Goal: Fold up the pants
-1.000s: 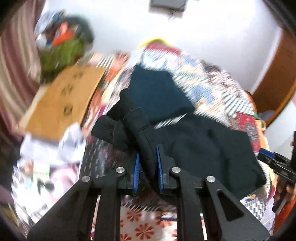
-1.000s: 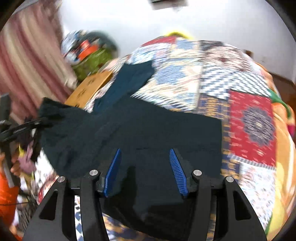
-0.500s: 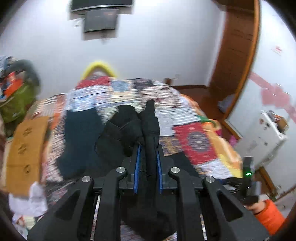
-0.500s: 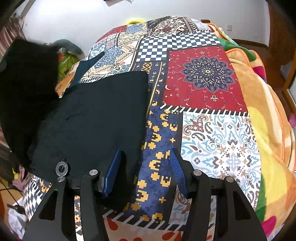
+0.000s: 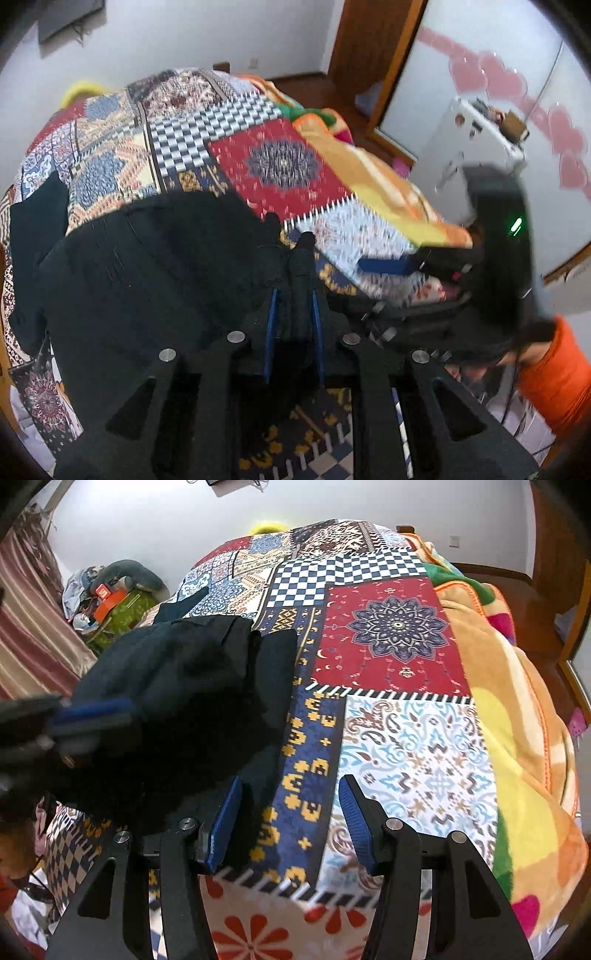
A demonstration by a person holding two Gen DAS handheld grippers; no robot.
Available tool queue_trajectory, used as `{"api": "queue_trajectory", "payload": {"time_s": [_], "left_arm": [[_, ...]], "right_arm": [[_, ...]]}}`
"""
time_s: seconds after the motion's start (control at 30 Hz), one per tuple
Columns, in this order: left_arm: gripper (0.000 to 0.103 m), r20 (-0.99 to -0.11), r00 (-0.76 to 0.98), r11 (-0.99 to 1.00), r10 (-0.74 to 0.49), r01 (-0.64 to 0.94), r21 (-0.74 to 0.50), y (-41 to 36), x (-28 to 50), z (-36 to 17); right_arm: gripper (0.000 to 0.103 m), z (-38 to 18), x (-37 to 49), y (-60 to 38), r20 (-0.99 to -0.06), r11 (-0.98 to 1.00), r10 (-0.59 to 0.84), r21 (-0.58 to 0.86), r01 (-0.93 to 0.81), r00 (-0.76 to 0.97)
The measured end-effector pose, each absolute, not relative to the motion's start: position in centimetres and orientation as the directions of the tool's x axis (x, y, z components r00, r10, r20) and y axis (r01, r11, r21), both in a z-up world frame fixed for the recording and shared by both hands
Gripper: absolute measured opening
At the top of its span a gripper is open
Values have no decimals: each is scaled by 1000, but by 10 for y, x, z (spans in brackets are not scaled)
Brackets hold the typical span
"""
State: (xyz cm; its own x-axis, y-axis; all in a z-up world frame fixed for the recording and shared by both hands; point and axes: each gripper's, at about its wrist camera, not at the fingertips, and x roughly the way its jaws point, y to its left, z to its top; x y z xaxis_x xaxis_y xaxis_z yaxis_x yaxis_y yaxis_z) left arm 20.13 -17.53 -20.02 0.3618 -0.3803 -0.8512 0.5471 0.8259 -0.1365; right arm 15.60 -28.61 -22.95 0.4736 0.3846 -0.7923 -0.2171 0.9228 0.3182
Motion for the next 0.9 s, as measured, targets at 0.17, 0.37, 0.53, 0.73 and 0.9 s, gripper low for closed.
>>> {"api": "queue_trajectory", "payload": {"time_s": [0.17, 0.37, 0.53, 0.73, 0.9], "left_arm": [[53, -820, 388, 815, -421, 559, -154, -159, 190, -174], [66, -761, 565, 892, -319, 450, -40, -118, 206, -142], [66, -796, 584, 949, -160, 314, 40, -79, 236, -163], [73, -864, 479, 964, -155, 264, -27, -41, 251, -217], [84, -846, 501, 966, -184, 249, -63, -30, 246, -233]], "right_arm": [[51, -216, 157, -297, -769, 925, 380, 326, -196, 514], [51, -188, 170, -298, -713, 904, 426, 360, -230, 557], [51, -183, 198, -273, -708, 889, 458, 353, -293, 537], [51, -211, 236, -240, -769, 864, 486, 351, -361, 415], [53, -236, 251, -222, -788, 821, 541, 418, -389, 295]]}}
